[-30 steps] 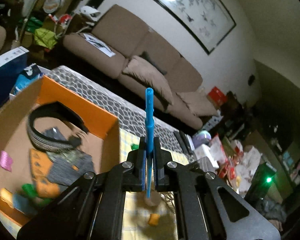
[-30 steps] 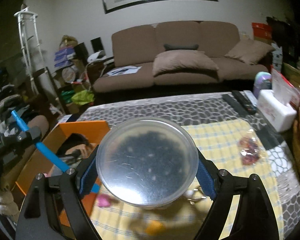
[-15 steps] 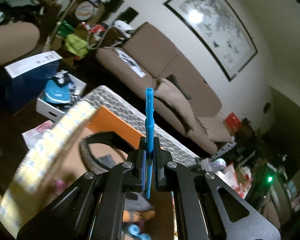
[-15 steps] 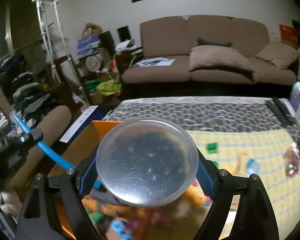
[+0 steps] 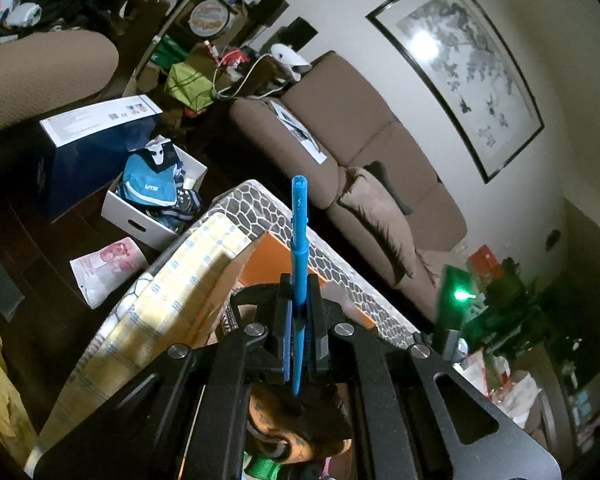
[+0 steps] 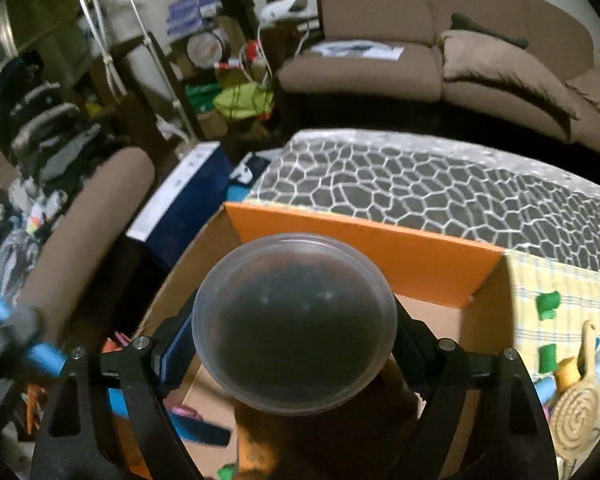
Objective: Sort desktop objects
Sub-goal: 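Carry the blue stick and clear tub toward the orange box with both tools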
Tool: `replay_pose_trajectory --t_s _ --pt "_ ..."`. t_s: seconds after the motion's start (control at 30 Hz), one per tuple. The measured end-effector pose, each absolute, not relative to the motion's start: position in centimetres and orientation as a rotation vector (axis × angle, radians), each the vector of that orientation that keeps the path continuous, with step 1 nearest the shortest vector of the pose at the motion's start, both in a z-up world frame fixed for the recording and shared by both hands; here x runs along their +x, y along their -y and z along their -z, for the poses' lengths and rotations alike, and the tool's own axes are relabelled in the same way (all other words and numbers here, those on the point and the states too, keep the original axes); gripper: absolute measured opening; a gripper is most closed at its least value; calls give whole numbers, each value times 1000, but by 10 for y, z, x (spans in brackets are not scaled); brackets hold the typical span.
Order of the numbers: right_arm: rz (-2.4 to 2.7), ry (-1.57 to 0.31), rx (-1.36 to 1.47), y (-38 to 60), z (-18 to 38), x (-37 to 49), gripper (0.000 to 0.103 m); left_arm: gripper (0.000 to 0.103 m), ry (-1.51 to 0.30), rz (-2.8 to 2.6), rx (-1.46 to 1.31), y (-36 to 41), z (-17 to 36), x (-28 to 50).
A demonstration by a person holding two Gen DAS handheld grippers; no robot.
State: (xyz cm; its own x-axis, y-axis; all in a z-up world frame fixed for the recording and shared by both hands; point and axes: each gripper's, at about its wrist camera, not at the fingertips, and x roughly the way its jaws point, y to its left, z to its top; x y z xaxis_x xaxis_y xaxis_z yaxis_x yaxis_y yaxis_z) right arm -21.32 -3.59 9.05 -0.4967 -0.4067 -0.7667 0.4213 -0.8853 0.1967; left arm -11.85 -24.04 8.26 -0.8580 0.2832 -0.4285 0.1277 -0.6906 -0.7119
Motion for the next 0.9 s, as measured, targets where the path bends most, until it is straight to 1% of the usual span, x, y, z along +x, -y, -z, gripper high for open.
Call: replay_pose_trajectory --t_s 0.37,0.47,0.67,0.9 --pt "2343 -100 1351 61 -54 -235 86 5 1192 -2646 -883 242 -73 -125" --pt "2314 -91 1392 60 -49 -235 87 5 1187 -2637 -894 241 -72 -126" --pt "2320 -35 1327 39 -70 -223 90 5 1199 -2604 -924 239 -66 -128" --pt "2281 -79 1176 4 -119 -186 90 5 1163 -2560 -934 223 -68 -131"
